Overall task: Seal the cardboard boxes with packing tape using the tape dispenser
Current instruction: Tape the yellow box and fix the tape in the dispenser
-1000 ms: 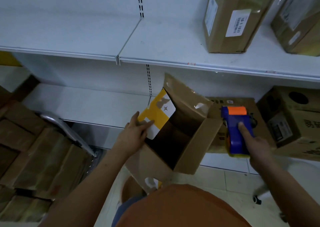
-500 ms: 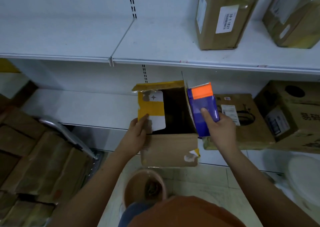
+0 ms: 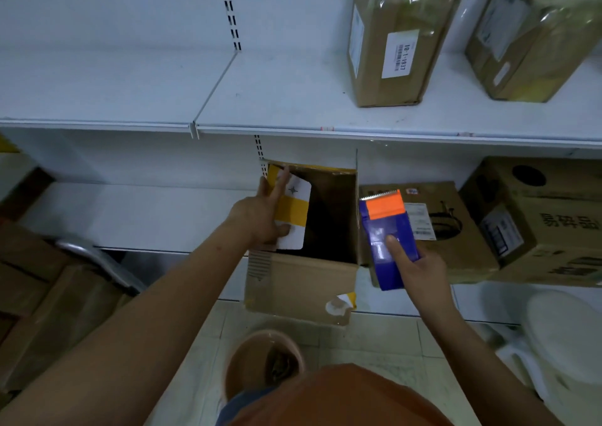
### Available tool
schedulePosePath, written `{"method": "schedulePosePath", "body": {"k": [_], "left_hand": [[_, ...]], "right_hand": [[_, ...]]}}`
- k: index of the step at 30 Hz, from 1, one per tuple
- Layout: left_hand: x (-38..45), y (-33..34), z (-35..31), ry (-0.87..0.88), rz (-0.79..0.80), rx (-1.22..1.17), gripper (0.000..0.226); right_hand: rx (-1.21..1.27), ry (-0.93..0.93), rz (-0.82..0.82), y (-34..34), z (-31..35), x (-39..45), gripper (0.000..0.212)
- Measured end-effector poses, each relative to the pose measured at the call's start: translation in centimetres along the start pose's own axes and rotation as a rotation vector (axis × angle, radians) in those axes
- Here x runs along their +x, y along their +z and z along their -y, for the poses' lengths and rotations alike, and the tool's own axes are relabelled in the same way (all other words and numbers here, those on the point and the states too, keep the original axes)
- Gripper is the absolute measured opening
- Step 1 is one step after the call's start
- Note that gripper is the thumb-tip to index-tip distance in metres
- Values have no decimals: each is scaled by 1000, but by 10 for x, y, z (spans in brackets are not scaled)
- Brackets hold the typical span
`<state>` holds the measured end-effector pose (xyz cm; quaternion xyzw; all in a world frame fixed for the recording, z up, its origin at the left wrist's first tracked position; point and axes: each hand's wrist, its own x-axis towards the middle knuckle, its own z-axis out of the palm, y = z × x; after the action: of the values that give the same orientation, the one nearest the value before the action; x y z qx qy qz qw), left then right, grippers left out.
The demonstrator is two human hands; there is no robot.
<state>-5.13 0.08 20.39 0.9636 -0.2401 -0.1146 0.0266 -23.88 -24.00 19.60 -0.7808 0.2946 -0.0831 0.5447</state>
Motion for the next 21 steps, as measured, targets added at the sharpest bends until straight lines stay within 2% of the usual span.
{"method": "schedulePosePath", "body": {"k": [2, 5, 7, 9, 14, 18, 21], "left_hand": [[10, 1, -7, -20, -7, 37, 118], [19, -4, -15, -88, -139, 46, 105], [23, -13, -18, -168, -245, -37, 88], [27, -20, -20, -238, -325, -120, 81], [42, -34, -29, -398, -313, -170, 83], [43, -26, -26, -445, -358, -298, 79], [40, -22, -15, -479, -408, -410, 98]], "right_hand": [[-7, 3, 14, -5, -3, -1, 41], [2, 45, 10, -10, -6, 0, 42], [6, 86, 9, -14, -7, 3, 42], [11, 129, 23, -21, -7, 6, 42], [-30, 146, 64, -38, -3, 13, 43], [-8, 143, 79, -44, 8, 17, 35], [6, 122, 81, -46, 12, 19, 32]]}}
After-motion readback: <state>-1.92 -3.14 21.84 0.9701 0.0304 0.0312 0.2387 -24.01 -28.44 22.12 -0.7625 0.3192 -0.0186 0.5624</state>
